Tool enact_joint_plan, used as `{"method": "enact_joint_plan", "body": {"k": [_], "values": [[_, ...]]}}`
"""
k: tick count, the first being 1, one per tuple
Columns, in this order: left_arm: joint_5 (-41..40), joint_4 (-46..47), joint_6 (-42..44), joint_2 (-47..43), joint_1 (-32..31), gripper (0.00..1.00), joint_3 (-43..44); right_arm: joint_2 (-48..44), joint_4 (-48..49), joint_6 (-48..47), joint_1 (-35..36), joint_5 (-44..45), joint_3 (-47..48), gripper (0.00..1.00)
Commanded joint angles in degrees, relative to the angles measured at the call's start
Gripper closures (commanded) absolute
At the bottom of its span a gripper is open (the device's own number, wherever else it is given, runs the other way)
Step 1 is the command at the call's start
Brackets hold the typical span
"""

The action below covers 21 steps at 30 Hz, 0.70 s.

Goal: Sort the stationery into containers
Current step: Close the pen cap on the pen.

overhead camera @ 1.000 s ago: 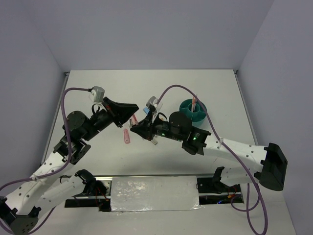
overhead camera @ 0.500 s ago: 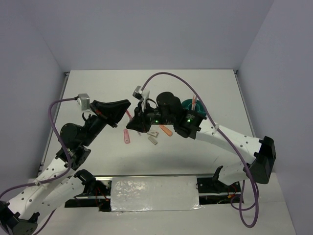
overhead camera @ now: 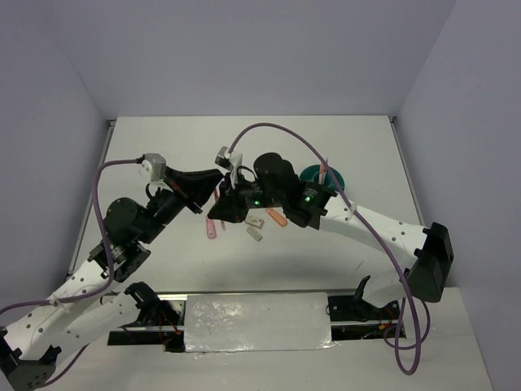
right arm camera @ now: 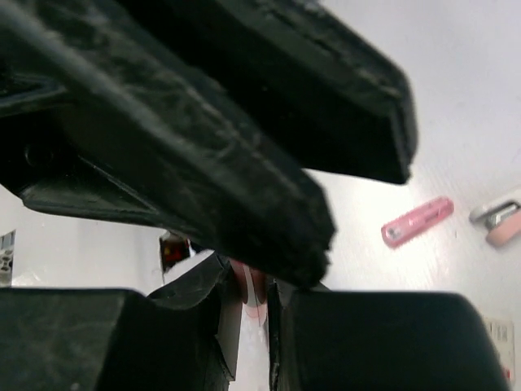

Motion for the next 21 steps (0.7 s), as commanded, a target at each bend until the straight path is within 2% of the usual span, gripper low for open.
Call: {"method": "enact_joint_plan", "body": {"k": [1, 4, 5, 8, 10, 11, 13, 14, 15, 16, 17, 19, 20, 21], "values": [[13.0, -18.0, 1.7, 3.6, -4.4, 1.0, 5.4, -2.3, 27.4, 3.3, -3.8, 5.6, -3.5, 1.0], [15.2, -18.1, 3.0, 7.8, -4.3, 0.96, 11.3, -0.9, 31.7, 5.3, -3.8, 2.1, -6.8, 1.0], [15.3, -18.1, 2.8, 8.7, -4.3, 0.89, 13.2, -0.2, 32.8, 5.9, -3.7, 1.6, -7.5, 1.0], [12.7, -16.9, 1.7, 9.9, -4.4, 0.78, 14.5, -0.3, 34.9, 6.9, -3.9, 1.2, -10.4, 1.0], [10.3, -16.6, 1.5, 9.7, -4.3, 0.54, 15.4, -1.2, 36.6, 7.4, -4.5, 2.1, -12.8, 1.0], [7.3, -17.1, 0.9, 9.5, -4.4, 0.38, 16.8, -2.1, 38.4, 7.8, -4.9, 2.3, -15.4, 1.0], [1.6, -18.1, 0.3, 9.0, -4.3, 0.25, 18.4, -2.8, 39.5, 8.5, -6.6, 2.0, -17.8, 1.0], [-0.3, -20.7, -0.3, 8.7, -4.4, 0.08, 20.4, -3.7, 39.4, 8.3, -6.9, 3.4, -19.9, 1.0], [-4.1, -22.3, -0.9, 8.4, -4.4, 0.03, 21.6, -4.3, 38.8, 7.9, -7.4, 4.6, -21.0, 1.0], [-8.4, -24.5, -1.8, 7.7, -4.4, 0.01, 22.8, -4.9, 38.6, 7.2, -8.6, 5.9, -22.3, 1.0], [-15.8, -28.6, -2.7, 7.2, -4.2, 0.01, 25.3, -6.4, 38.4, 7.0, -9.7, 7.6, -25.0, 1.0], [-23.1, -34.0, -4.9, 6.5, -4.2, 0.01, 29.2, -9.7, 38.7, 7.0, -14.2, 8.6, -28.2, 1.0], [-29.6, -37.3, -5.7, 6.2, -4.3, 0.01, 30.4, -11.3, 38.0, 6.6, -15.8, 10.8, -31.2, 1.0], [-31.9, -43.2, -6.1, 6.0, -4.2, 0.01, 31.4, -13.1, 35.1, 5.0, -17.0, 19.2, -32.4, 1.0]]}}
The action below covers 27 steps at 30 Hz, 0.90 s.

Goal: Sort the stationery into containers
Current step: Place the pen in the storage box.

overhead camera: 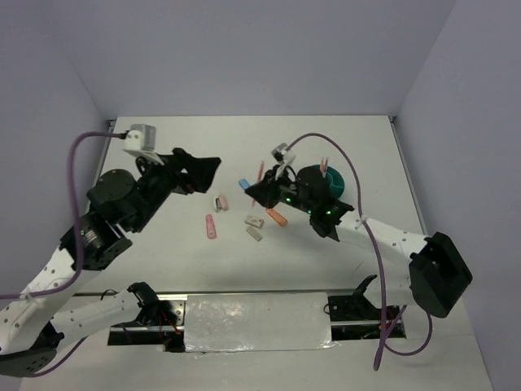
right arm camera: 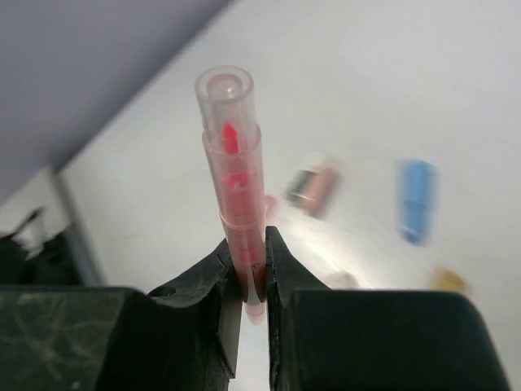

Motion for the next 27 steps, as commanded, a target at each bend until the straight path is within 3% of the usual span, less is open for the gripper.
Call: {"method": "enact_joint_plan", "body": {"k": [1, 3, 7, 10, 18, 27], "values": [[-16.6, -13.8, -4.2, -2.6, 0.1, 0.01, 5.6, -7.8, -2.1, -2.8, -4.8, 17.7, -4.2, 1.0], [-17.7, -19.7, -1.9, -2.3, 0.2, 0.01, 5.4, -12.0, -6.3, -6.3, -7.8, 29.4, -5.5, 1.0], [-12.9, -22.2, 4.0, -3.2, 0.2, 0.01, -4.5, -14.3, -11.1, -8.2, -14.5, 36.7, -4.4, 1.0], [-7.7, -18.5, 6.8, -6.5, 0.2, 0.01, -13.5, -13.0, -13.0, -9.4, -18.7, 38.6, -2.9, 1.0], [-10.2, -20.3, 5.5, -10.3, 0.2, 0.01, -14.9, -7.7, -11.3, -10.3, -23.7, 37.9, -2.6, 0.95], [-9.2, -21.0, 6.0, -7.5, 0.2, 0.01, -14.5, -3.2, -9.0, -9.0, -26.4, 35.1, -3.4, 0.93]]}}
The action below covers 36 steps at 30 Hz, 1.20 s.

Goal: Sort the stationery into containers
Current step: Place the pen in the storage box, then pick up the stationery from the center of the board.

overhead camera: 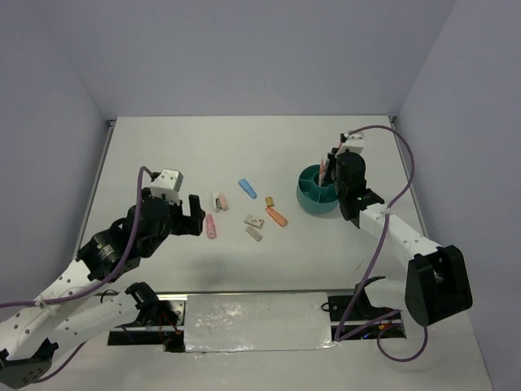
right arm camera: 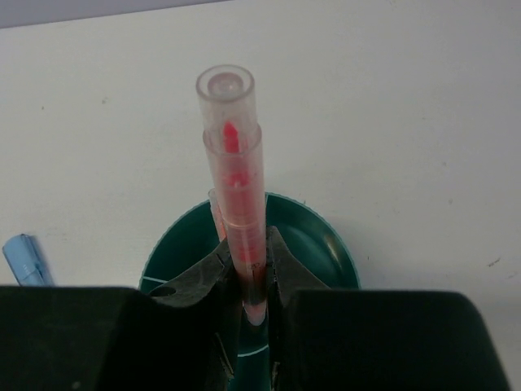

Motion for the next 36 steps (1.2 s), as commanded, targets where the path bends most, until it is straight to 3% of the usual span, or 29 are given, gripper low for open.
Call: {"method": "enact_joint_plan", "body": {"k": [1, 5, 8, 11, 18, 21, 26, 31, 36], "values": [[0.9, 1.7, 1.8, 0.2, 0.0, 0.01, 1.1, 1.5, 3.4, 0.3, -0.8, -0.5, 1.0, 0.93], [0.9, 1.6, 1.7, 0.2, 0.0, 0.01, 1.0, 2.3, 3.6, 0.9, -0.9, -1.6, 0.9, 0.8], [1.2, 1.5, 1.5, 0.9, 0.0, 0.01, 1.1, 2.1, 3.2, 1.4, -1.0, -2.9, 0.8, 0.53], [0.8, 1.2, 1.1, 1.6, 0.0, 0.01, 1.2, 0.7, 2.5, 1.8, -1.0, -3.8, 0.7, 0.43], [-1.4, 0.5, 0.0, 2.7, 0.1, 0.01, 1.5, -6.6, -1.7, 2.7, -1.0, -3.8, 0.1, 0.41], [-4.2, -0.5, -1.5, 3.7, 1.0, 0.01, 1.8, -10.3, -4.5, 4.7, -0.2, -7.7, 0.1, 0.42], [-6.9, -2.8, -4.6, 4.7, 3.9, 0.01, 2.5, -14.8, -7.9, 3.3, 8.1, -13.6, -2.2, 0.42], [-4.9, -1.9, -3.4, 5.1, 5.5, 0.01, 2.3, -2.7, -20.0, -4.2, 18.9, -15.0, 3.1, 0.42], [-3.9, -2.2, -3.0, 6.7, 5.6, 0.01, 2.4, 10.4, -26.6, -6.5, 19.9, -19.7, 9.8, 0.42]]}}
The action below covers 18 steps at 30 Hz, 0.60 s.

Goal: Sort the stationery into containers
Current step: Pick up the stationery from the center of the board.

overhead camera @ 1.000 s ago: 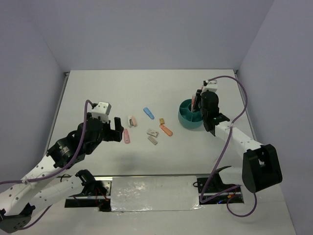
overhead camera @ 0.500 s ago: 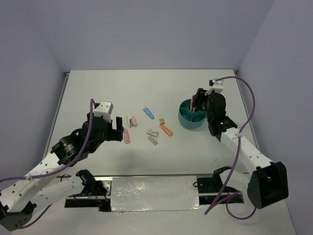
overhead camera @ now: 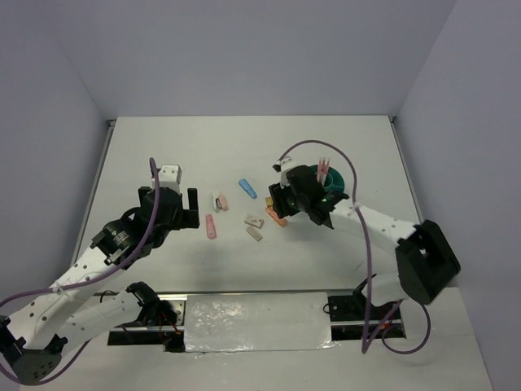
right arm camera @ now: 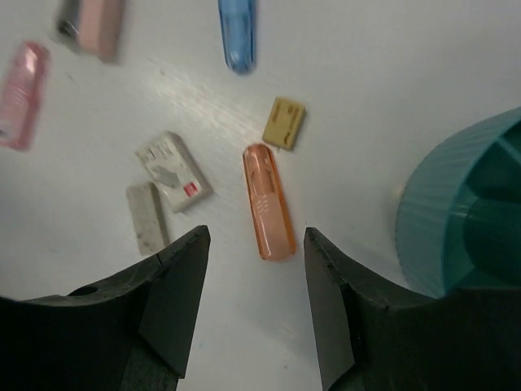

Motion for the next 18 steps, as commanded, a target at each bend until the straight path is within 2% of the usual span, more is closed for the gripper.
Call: {"method": "enact_joint_plan", "body": {"k": [1, 8, 14, 18], "values": [[0.6, 0.6, -0.2, 0.9, 0.3, 0.01, 2.2, 7.8, -8.2, -3.5, 0.4, -2.9, 5.3, 0.43], [1.7, 0.9, 0.1, 1.1, 0.4, 0.01, 2.0, 17.4, -9.2, -4.3, 1.6, -1.8, 8.5, 0.45], [2.2, 1.2, 0.2, 1.0, 0.4, 0.01, 1.9, 17.7, -6.6, -2.2, 2.0, 0.2, 10.1, 0.45], [2.1, 1.1, 0.2, 1.0, 0.4, 0.01, 1.9, 19.0, -7.1, -0.4, 2.0, 3.6, 14.5, 0.43]]}}
